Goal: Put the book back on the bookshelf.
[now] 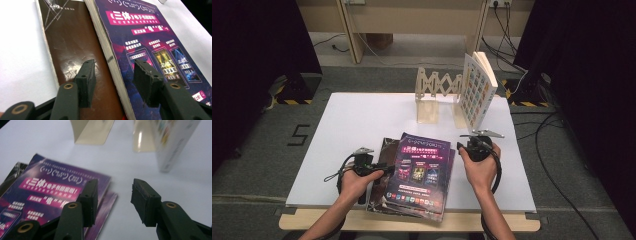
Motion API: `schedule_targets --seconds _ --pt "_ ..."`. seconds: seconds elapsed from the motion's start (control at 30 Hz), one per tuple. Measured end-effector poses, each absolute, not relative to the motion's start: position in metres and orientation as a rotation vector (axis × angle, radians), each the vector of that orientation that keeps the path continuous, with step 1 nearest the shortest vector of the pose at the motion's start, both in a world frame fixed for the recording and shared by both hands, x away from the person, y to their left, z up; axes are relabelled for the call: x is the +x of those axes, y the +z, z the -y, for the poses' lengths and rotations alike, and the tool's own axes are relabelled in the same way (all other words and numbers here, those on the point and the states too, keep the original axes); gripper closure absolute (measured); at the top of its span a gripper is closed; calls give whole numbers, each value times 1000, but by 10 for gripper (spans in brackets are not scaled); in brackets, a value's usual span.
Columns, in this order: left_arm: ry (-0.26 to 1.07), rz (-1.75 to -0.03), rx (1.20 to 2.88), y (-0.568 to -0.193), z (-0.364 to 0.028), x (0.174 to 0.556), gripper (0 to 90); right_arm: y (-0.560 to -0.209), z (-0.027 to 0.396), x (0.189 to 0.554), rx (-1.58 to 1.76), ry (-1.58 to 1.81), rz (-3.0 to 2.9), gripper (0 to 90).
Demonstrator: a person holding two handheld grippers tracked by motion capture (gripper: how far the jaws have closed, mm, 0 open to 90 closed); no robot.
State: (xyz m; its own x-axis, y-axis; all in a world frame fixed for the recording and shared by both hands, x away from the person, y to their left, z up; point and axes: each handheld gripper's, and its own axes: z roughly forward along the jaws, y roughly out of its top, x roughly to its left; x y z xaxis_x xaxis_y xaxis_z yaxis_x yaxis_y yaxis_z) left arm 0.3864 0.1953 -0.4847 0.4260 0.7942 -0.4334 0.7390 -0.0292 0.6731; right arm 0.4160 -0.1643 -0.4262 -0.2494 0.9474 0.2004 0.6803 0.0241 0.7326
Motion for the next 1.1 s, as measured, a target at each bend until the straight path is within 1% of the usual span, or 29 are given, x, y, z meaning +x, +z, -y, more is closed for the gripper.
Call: schedule_targets --seconds 0.17,0.3,0.43,0.57,0.7,0.87,1.1 --pt "50 -1338 1779 -488 -192 389 543 -443 151 417 1680 1055 -2060 564" --pt "-9 -1348 1764 -490 -189 392 556 -451 140 417 1670 1032 -2129 564" --pt "-32 -1334 1775 -490 -186 391 566 -459 135 419 1694 1006 -2171 565" --pt "-30 -1342 1775 -489 -185 391 576 -466 133 419 1725 1008 -2203 565" --pt "-17 -1343 1769 -488 -186 390 610 -469 131 419 1745 1033 -2215 569" --pt "-14 -1339 1757 -485 -185 389 592 -470 129 417 1754 1039 -2208 575" --pt "-33 -1361 1710 -489 -188 388 606 -470 128 414 1765 1040 -2193 588"
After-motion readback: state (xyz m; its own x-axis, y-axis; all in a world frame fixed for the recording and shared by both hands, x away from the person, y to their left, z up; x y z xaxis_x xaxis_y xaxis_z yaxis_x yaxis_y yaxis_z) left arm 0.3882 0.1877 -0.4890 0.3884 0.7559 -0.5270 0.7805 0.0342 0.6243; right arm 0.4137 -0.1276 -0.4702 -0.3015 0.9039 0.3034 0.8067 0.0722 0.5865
